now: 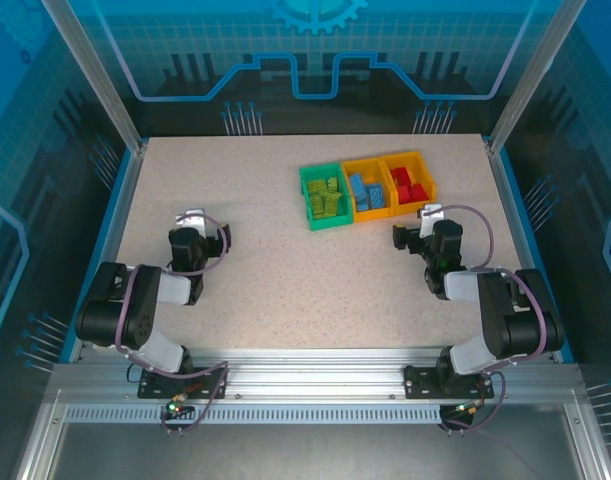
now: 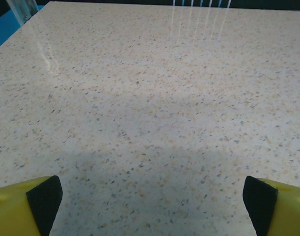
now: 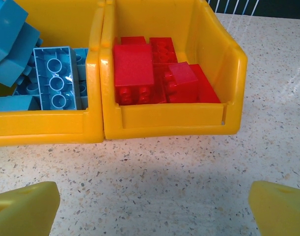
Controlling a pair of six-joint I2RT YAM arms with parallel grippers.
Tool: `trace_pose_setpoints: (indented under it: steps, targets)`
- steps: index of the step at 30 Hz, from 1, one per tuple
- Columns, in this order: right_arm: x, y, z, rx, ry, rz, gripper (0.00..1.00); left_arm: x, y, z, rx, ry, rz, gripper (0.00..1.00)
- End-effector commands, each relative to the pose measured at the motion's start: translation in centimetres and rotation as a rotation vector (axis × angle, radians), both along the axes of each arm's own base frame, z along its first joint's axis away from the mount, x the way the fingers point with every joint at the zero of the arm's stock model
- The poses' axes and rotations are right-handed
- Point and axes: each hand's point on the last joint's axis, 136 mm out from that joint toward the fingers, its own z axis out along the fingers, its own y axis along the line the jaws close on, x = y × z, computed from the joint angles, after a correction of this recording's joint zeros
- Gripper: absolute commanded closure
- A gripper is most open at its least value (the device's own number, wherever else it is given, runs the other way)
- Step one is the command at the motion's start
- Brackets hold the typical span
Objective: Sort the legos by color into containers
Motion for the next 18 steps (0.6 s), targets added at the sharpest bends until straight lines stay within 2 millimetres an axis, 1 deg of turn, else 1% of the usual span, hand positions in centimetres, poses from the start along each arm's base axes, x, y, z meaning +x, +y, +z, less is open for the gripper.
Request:
trace_pose_setpoints:
  steps: [1,18]
  targets:
    - [0.52,0.29,0.97,-0.007,-0.04,0.013,0.0,1.04,-1.24,1.88,-0.047,-0.062,-0.078,0.01]
    - [0.53,0.28,1.0,-0.007,-0.041,0.012,0.0,1.11,-1.13,1.94,-0.052,-0.063,-0.076,0.01]
